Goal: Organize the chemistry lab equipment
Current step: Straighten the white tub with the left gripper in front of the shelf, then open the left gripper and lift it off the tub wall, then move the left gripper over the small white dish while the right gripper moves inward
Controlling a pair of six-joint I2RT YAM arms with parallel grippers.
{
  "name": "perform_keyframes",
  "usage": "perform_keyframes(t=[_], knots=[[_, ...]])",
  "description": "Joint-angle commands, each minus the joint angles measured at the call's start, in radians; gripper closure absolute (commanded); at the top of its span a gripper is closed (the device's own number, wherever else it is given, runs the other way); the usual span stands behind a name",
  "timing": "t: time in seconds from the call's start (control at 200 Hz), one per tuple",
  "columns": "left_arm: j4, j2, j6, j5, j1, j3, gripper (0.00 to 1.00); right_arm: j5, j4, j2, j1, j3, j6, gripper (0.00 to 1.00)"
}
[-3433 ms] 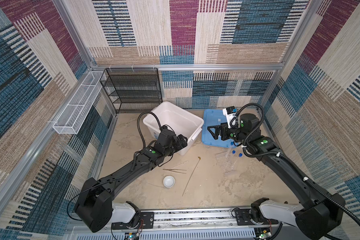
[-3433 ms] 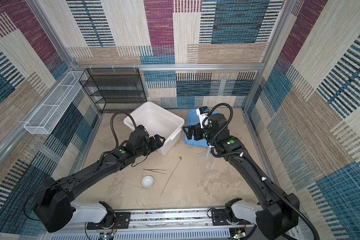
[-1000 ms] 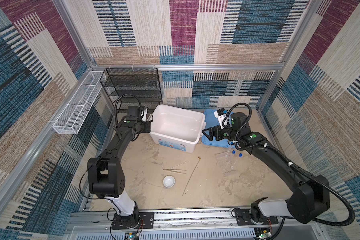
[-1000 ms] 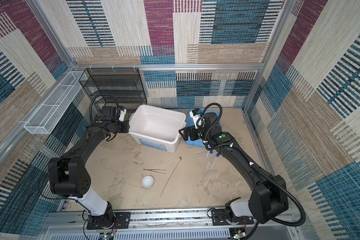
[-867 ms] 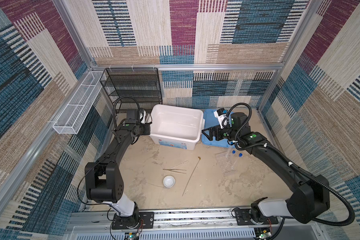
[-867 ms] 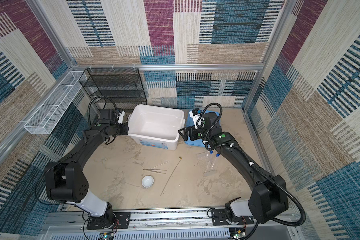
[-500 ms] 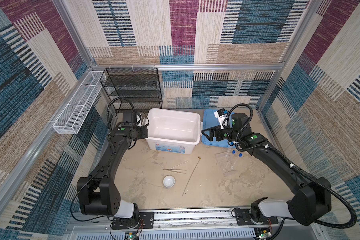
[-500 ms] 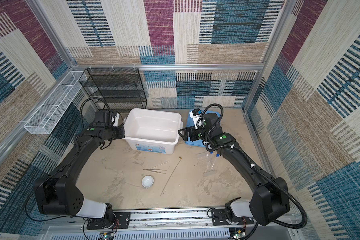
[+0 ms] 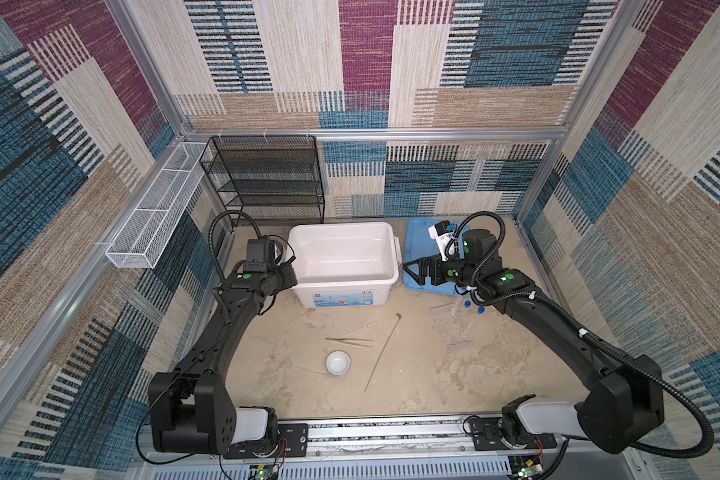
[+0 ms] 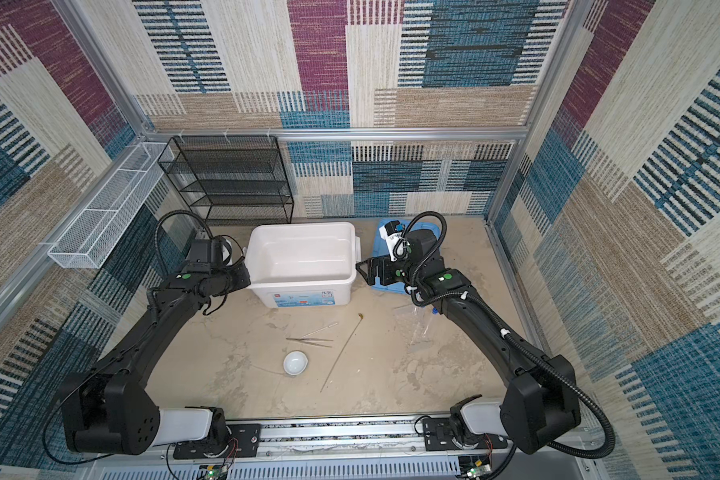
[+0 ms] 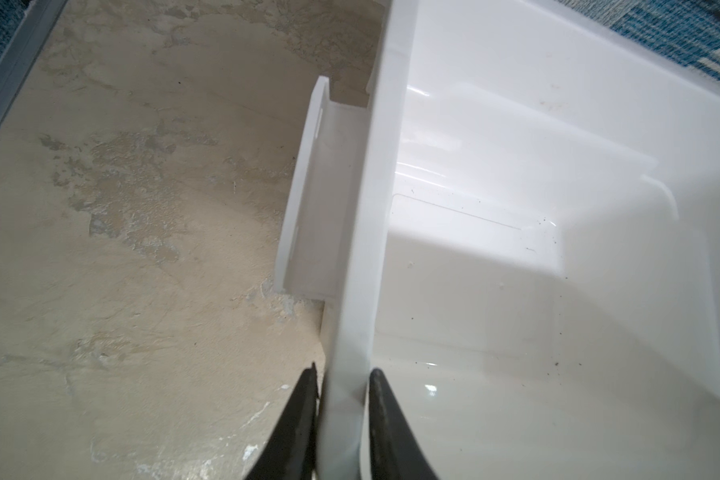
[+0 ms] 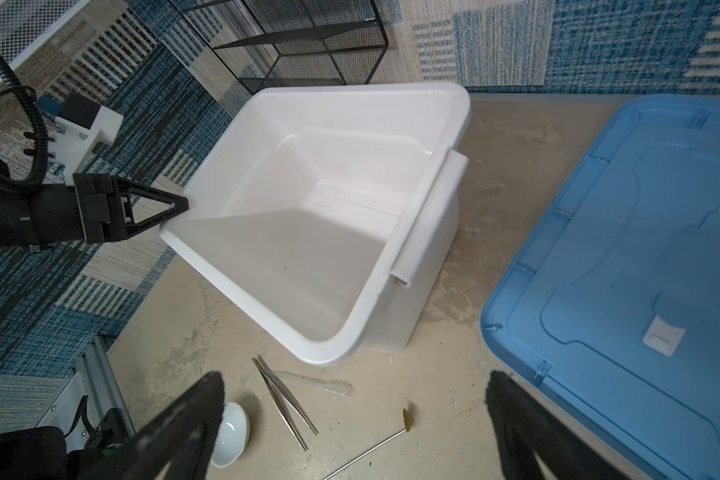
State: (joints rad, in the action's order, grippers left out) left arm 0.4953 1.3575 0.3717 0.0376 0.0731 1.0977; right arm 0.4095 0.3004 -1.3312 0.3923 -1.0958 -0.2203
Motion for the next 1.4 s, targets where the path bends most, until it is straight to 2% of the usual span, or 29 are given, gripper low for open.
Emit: perform_keyframes(t=[0.0, 0.185, 0.461, 0.576, 0.626, 0.706, 0.741, 0.806, 0.931, 1.102, 1.197, 1.322, 1.392], knots=[[-0.051, 0.004, 0.038, 0.041, 0.004, 0.002, 0.71, -0.002, -0.037, 0.009, 0.0, 0.008, -0.01, 0.0], [-0.048, 0.033, 0.023, 0.064, 0.007, 0.016, 0.69, 0.0, -0.04, 0.007, 0.001, 0.011, -0.011, 0.0], [-0.02, 0.082, -0.026, 0.084, 0.007, 0.059, 0.52, -0.002, -0.039, 0.004, 0.001, 0.009, -0.011, 0.0], [-0.018, 0.072, -0.024, 0.072, 0.007, 0.064, 0.33, -0.005, -0.036, 0.007, 0.001, 0.007, -0.013, 0.0], [-0.004, 0.06, -0.029, 0.065, 0.007, 0.075, 0.2, -0.011, -0.035, 0.011, 0.002, 0.005, -0.013, 0.01], [0.046, 0.039, -0.045, 0.046, 0.008, 0.103, 0.04, -0.009, -0.028, 0.016, 0.001, 0.002, 0.01, 0.01], [0.074, 0.026, -0.057, 0.038, 0.008, 0.119, 0.0, -0.009, -0.025, 0.019, 0.002, -0.001, 0.028, 0.01], [0.124, -0.012, -0.096, 0.032, 0.008, 0.144, 0.0, -0.016, -0.012, 0.031, 0.002, -0.006, 0.067, 0.01], [0.217, -0.11, -0.227, 0.063, 0.008, 0.181, 0.0, 0.036, -0.039, 0.081, 0.002, 0.016, 0.147, 0.01], [0.229, -0.227, -0.514, 0.302, 0.012, 0.168, 0.0, 0.155, -0.165, 0.156, 0.007, 0.113, 0.21, 0.01], [0.236, -0.271, -0.607, 0.358, 0.033, 0.146, 0.0, 0.164, -0.2, 0.18, 0.019, 0.154, 0.24, 0.01], [0.271, -0.32, -0.827, 0.458, 0.134, 0.085, 0.0, 0.175, -0.212, 0.207, 0.041, 0.188, 0.295, 0.01], [0.316, -0.325, -0.951, 0.421, 0.221, 0.052, 0.01, 0.185, -0.25, 0.231, 0.046, 0.234, 0.313, 0.01]])
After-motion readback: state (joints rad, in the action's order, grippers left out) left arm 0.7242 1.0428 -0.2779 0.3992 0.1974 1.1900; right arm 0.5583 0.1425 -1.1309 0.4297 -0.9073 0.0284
